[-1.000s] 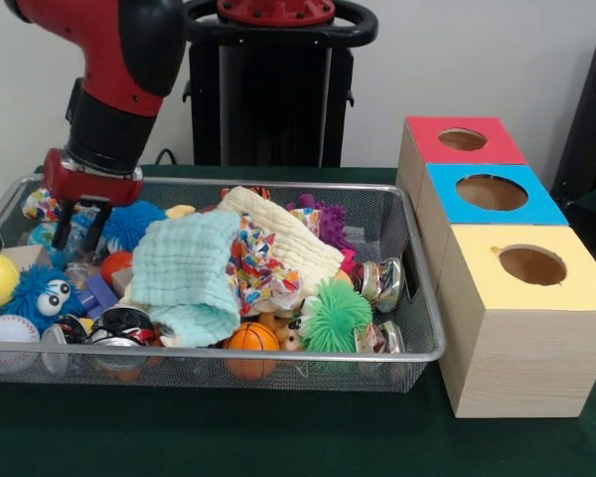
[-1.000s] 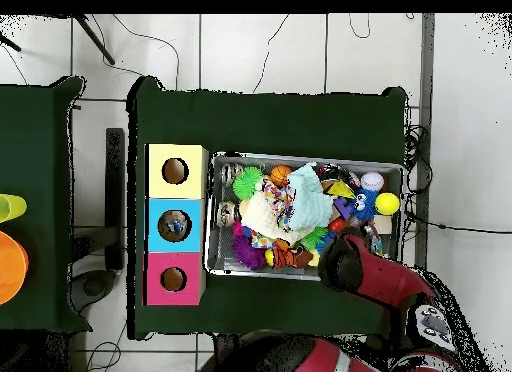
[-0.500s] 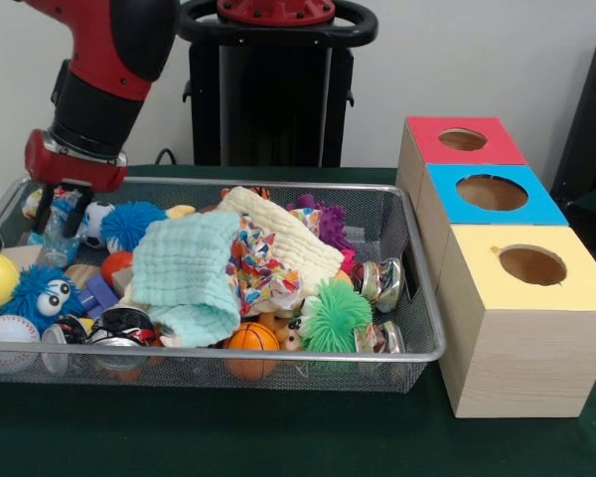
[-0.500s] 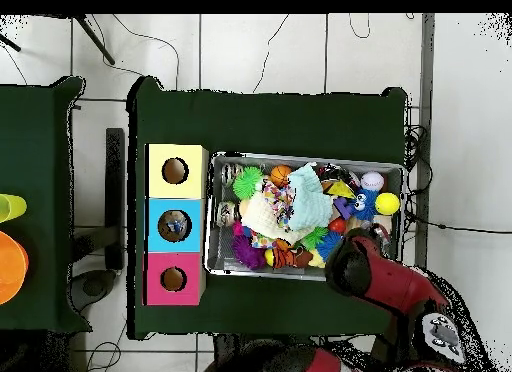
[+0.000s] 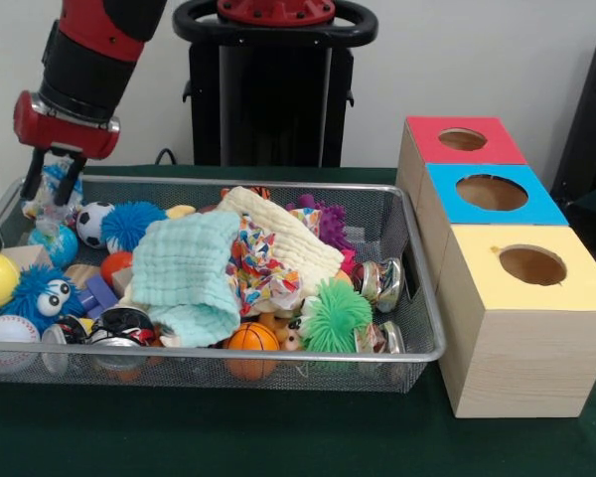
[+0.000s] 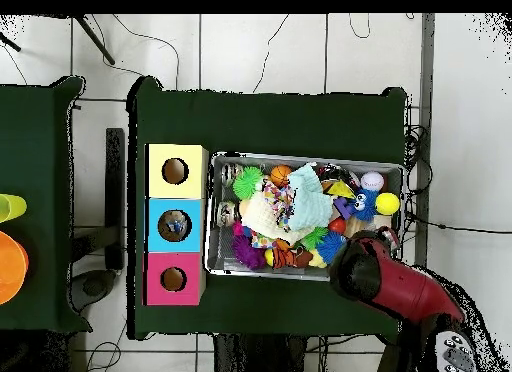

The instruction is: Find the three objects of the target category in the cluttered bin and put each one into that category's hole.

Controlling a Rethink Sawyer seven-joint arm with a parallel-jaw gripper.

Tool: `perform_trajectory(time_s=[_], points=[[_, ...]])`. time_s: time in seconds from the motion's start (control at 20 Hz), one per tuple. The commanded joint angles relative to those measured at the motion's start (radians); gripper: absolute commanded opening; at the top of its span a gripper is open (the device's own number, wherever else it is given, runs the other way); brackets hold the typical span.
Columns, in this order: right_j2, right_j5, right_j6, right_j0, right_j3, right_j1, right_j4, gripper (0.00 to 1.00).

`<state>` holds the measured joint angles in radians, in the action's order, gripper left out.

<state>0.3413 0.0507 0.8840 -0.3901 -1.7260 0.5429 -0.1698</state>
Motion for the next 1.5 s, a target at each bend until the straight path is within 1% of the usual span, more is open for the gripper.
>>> perform_trajectory(time_s=[0.05, 0.2, 0.4, 0.6, 0.75, 1.2, 1.35, 1.5], points=[[-0.074, 0.191, 0.213, 0.041, -0.117, 0.086, 0.032, 0.00], [-0.101, 0.187, 0.244, 0.045, -0.141, 0.102, 0.051, 0.00], [-0.108, 0.189, 0.282, 0.074, -0.160, 0.103, 0.083, 0.00], [-0.119, 0.207, 0.306, 0.101, -0.177, 0.102, 0.135, 0.00], [-0.125, 0.196, 0.316, 0.118, -0.190, 0.103, 0.169, 0.00], [-0.122, 0.209, 0.350, 0.169, -0.209, 0.098, 0.278, 0.00], [-0.109, 0.231, 0.372, 0.202, -0.208, 0.098, 0.316, 0.00], [-0.074, 0.251, 0.408, 0.259, -0.191, 0.083, 0.355, 0.00]])
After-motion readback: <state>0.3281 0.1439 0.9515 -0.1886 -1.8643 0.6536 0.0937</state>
